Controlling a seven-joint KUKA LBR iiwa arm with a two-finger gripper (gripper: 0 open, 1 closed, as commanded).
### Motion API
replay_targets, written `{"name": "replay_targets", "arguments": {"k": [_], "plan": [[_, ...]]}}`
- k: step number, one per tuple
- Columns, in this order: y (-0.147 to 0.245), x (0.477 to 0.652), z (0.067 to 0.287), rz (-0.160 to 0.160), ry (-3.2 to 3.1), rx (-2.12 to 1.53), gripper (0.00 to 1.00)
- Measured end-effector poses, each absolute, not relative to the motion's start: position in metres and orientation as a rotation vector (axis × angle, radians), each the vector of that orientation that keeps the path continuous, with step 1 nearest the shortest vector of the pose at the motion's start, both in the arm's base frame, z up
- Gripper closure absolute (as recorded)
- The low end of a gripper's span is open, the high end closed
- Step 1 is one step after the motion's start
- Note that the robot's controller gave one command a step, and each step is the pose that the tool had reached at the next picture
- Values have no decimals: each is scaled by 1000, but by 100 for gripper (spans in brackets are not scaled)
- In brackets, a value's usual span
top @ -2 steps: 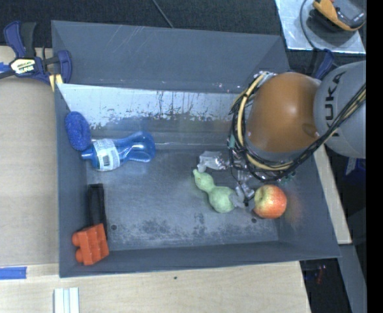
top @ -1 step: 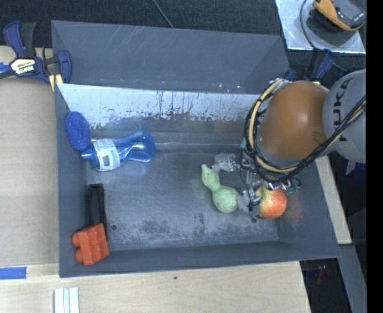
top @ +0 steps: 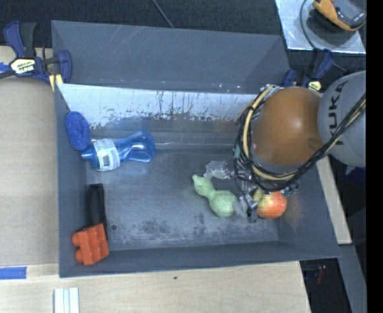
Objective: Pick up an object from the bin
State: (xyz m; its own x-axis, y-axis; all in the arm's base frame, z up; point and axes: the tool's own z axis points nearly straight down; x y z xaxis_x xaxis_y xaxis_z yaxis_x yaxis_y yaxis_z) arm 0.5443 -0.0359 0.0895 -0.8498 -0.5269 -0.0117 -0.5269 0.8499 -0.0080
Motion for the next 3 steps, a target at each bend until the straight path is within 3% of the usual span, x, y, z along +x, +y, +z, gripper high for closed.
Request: {"name": "replay_targets", "arguments": {"k": [1,2,3], "plan": [[-39,519,77,-10,3065,-610,0],[-30,516,72,-7,3070,-581,0],[-37,523,80,-10,3015,-818,0]]}}
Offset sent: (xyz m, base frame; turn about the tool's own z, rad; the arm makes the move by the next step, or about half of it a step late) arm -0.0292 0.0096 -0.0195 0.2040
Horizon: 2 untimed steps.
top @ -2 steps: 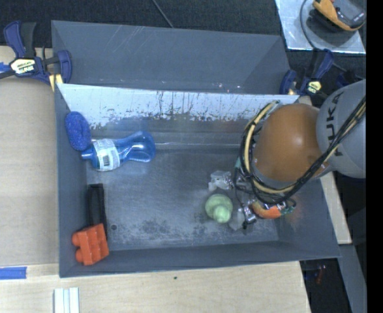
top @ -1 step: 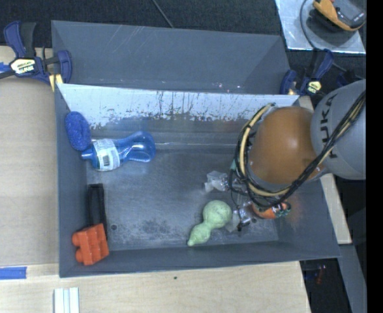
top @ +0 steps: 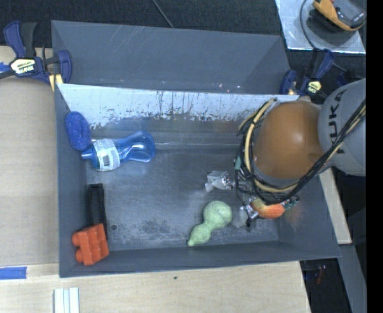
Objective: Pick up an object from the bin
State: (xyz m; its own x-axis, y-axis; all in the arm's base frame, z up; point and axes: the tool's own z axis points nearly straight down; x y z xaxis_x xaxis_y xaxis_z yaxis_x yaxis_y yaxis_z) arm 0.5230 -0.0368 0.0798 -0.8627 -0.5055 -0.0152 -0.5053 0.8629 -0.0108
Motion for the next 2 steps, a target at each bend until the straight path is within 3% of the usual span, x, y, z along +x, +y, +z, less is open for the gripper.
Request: {"name": "replay_targets", "arguments": {"k": [1,2], "plan": [[-28,514,76,-9,2968,-976,0],[-22,507,74,-6,3082,-501,0]]}}
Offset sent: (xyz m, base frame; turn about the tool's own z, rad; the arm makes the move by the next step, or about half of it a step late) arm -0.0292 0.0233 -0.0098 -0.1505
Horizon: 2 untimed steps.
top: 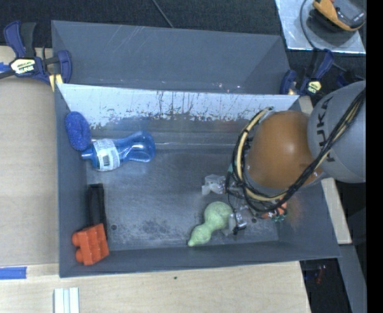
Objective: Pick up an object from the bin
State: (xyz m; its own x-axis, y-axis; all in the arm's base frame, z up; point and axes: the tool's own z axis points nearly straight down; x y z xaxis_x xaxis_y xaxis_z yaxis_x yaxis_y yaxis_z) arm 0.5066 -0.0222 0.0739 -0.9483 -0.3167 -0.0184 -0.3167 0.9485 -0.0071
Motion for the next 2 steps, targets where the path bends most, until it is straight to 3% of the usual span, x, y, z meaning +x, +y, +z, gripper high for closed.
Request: {"name": "replay_targets", "arguments": {"k": [1,2], "plan": [[38,498,72,-11,2995,-878,0],[-23,492,71,-7,3085,-459,0]]}}
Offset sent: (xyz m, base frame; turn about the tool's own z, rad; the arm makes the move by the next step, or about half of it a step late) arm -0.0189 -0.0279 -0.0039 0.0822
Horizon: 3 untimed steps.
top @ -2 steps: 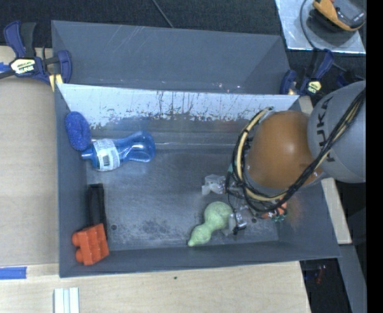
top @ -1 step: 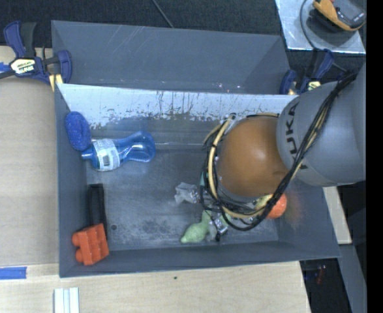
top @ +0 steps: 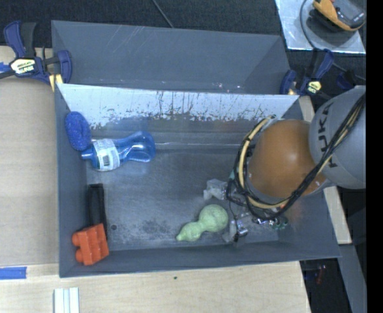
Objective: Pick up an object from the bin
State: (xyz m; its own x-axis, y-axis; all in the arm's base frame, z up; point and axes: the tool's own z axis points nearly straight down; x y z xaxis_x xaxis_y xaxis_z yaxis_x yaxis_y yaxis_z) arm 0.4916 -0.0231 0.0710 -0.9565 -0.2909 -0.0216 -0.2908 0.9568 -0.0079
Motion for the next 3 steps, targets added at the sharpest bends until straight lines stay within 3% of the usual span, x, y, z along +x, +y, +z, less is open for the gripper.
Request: {"name": "replay_targets", "arguments": {"k": [1,3], "plan": [[32,496,71,1,3026,-728,100],[34,489,72,2,3038,-690,100]]}}
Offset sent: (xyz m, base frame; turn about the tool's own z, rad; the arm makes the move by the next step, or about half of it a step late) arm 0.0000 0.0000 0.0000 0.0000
